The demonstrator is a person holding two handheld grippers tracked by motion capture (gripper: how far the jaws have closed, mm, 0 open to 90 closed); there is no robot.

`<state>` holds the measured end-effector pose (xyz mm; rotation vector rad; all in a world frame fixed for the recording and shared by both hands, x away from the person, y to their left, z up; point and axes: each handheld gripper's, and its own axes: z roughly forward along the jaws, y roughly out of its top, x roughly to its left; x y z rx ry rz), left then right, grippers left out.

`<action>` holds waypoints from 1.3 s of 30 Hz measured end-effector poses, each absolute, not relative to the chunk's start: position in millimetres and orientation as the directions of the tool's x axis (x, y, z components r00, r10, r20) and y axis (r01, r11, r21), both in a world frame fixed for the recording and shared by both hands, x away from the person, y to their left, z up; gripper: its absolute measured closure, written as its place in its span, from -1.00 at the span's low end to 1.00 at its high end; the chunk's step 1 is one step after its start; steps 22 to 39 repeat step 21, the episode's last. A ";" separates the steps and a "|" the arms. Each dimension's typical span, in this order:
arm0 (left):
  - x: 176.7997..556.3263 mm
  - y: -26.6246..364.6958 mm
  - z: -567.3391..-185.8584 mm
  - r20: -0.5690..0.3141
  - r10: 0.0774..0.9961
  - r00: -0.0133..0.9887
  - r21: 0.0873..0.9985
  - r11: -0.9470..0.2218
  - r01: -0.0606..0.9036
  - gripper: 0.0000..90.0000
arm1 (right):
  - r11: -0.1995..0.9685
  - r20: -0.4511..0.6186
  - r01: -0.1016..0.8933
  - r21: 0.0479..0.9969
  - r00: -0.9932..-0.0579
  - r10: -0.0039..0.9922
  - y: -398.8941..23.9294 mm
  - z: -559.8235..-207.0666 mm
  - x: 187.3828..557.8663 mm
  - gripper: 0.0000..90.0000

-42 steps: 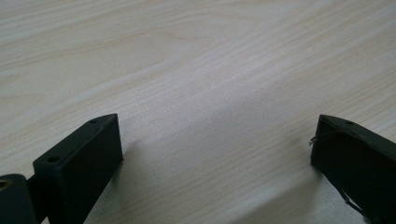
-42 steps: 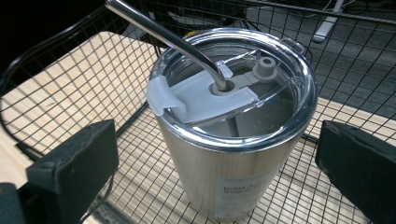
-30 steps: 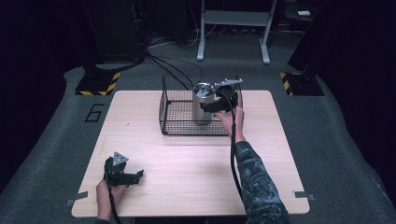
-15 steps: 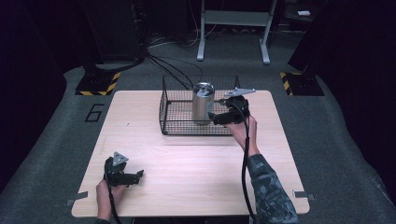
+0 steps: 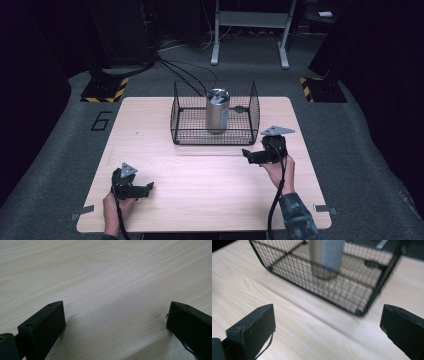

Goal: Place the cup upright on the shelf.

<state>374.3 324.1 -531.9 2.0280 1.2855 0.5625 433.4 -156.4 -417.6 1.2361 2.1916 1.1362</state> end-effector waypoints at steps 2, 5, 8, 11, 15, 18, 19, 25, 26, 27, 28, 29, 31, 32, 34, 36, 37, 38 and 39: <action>374.4 324.4 -532.0 0.012 0.904 0.427 0.727 -0.301 0.618 -0.96 | 0.265 0.075 0.551 0.791 -0.518 0.852 -166.9 -430.4 425.8 -1.00; 374.4 324.2 -531.9 0.009 0.905 0.424 0.726 -0.298 0.620 -0.96 | 0.252 0.077 0.578 0.776 -0.484 0.872 -181.7 -451.7 415.0 -1.00; 374.4 324.1 -532.2 0.009 0.906 0.424 0.729 -0.296 0.617 -0.96 | 0.230 0.087 0.616 0.754 -0.440 0.894 -196.1 -473.8 403.9 -1.00; 374.4 324.1 -532.1 0.008 0.906 0.423 0.728 -0.296 0.619 -0.96 | 0.201 0.097 0.641 0.741 -0.399 0.912 -211.0 -493.6 393.3 -1.00; 374.4 324.1 -532.1 0.008 0.906 0.423 0.728 -0.296 0.619 -0.96 | 0.164 0.105 0.662 0.732 -0.347 0.932 -229.6 -512.5 382.2 -1.00; 374.3 323.8 -532.3 0.006 0.908 0.419 0.729 -0.291 0.619 -0.96 | 0.139 0.113 0.685 0.715 -0.310 0.944 -243.5 -524.0 375.0 -1.00; 374.3 323.9 -532.3 0.007 0.907 0.420 0.729 -0.292 0.618 -0.96 | 0.139 0.113 0.685 0.715 -0.310 0.944 -243.5 -524.0 375.0 -1.00; 374.3 323.8 -532.3 0.007 0.908 0.419 0.729 -0.291 0.619 -0.96 | 0.127 0.114 0.677 0.725 -0.300 0.947 -247.3 -526.6 372.8 -1.00; 374.3 323.8 -532.3 0.007 0.908 0.419 0.729 -0.291 0.619 -0.96 | 0.127 0.114 0.677 0.725 -0.300 0.947 -247.3 -526.6 372.8 -1.00; 374.3 323.8 -532.3 0.007 0.908 0.419 0.729 -0.291 0.619 -0.96 | 0.127 0.114 0.677 0.725 -0.300 0.947 -247.3 -526.6 372.8 -1.00; 374.3 323.8 -532.3 0.007 0.908 0.419 0.729 -0.291 0.619 -0.96 | 0.127 0.114 0.677 0.725 -0.300 0.947 -247.3 -526.6 372.8 -1.00; 374.3 323.8 -532.3 0.007 0.908 0.419 0.729 -0.291 0.619 -0.96 | 0.127 0.114 0.677 0.725 -0.300 0.947 -247.3 -526.6 372.8 -1.00; 374.3 323.8 -532.3 0.007 0.908 0.419 0.729 -0.291 0.619 -0.96 | 0.127 0.114 0.677 0.725 -0.300 0.947 -247.3 -526.6 372.8 -1.00; 374.3 323.8 -532.3 0.007 0.908 0.419 0.729 -0.291 0.619 -0.96 | 0.127 0.114 0.677 0.725 -0.300 0.947 -247.3 -526.6 372.8 -1.00; 374.3 323.8 -532.3 0.007 0.908 0.419 0.729 -0.291 0.619 -0.96 | 0.127 0.114 0.677 0.725 -0.300 0.947 -247.3 -526.6 372.8 -1.00; 374.3 323.8 -532.3 0.007 0.908 0.419 0.729 -0.291 0.619 -0.96 | 0.127 0.114 0.677 0.725 -0.300 0.947 -247.3 -526.6 372.8 -1.00; 374.3 323.8 -532.3 0.007 0.908 0.419 0.729 -0.291 0.619 -0.96 | 0.127 0.114 0.677 0.725 -0.300 0.947 -247.3 -526.6 372.8 -1.00; 374.3 323.8 -532.3 0.007 0.908 0.419 0.729 -0.291 0.619 -0.96 | 0.127 0.114 0.677 0.725 -0.300 0.947 -247.3 -526.6 372.8 -1.00; 374.3 323.8 -532.3 0.007 0.908 0.419 0.729 -0.291 0.619 -0.96 | 0.127 0.114 0.677 0.725 -0.300 0.947 -247.3 -526.6 372.8 -1.00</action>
